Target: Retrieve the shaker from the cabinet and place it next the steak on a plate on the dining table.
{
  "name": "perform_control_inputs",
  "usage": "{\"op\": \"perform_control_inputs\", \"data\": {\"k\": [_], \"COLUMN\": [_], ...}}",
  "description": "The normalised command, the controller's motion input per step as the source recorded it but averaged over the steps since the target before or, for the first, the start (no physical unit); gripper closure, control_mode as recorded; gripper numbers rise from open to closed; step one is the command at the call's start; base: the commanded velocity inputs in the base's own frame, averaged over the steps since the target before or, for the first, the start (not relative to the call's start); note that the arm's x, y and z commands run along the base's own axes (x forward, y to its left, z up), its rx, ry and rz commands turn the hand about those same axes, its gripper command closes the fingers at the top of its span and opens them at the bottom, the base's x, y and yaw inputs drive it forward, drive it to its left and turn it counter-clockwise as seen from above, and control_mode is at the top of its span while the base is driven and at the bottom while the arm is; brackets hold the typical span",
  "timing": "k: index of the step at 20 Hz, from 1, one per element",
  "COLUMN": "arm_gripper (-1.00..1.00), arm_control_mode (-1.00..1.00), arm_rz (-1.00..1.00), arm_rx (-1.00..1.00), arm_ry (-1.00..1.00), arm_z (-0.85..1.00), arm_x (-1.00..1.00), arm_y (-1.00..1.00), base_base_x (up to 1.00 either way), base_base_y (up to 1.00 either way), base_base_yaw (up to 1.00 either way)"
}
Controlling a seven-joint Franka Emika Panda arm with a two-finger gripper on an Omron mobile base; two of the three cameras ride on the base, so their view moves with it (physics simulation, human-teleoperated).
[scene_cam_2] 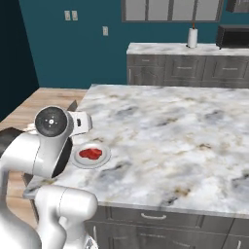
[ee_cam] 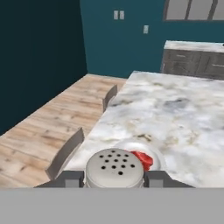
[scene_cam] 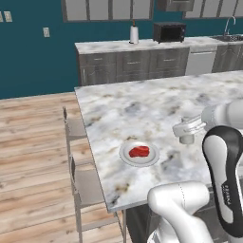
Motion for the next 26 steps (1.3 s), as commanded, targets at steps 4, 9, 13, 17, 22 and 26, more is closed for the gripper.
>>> {"op": "perform_control_inputs", "data": {"k": [4,9,13,17,22,26], "arm_gripper": [1.0,1.0,1.0,1.0,1.0,1.0], "arm_control_mode": [-1.0,-1.0,-1.0,-1.0,-1.0,-1.0], "arm_rz": [-0.04,-0.04,0.29,0.5,0.52,0.57], "arm_rx": [0.04,0.0,0.0,0.0,0.01,0.06], "arm_ry": [0.01,0.01,0.06,0.03,-0.01,-0.01], "arm_z": [-0.35,-0.31,-0.55,-0.47,-0.36,-0.27], "arm_x": [0.92,0.91,0.51,0.28,0.2,0.12], "arm_y": [0.22,0.22,-0.19,-0.26,-0.14,-0.03], "base_base_x": [0.0,0.0,0.0,0.0,0.0,0.0], "base_base_y": [0.0,0.0,0.0,0.0,0.0,0.0], "base_base_yaw": [0.0,0.0,0.0,0.0,0.0,0.0]}}
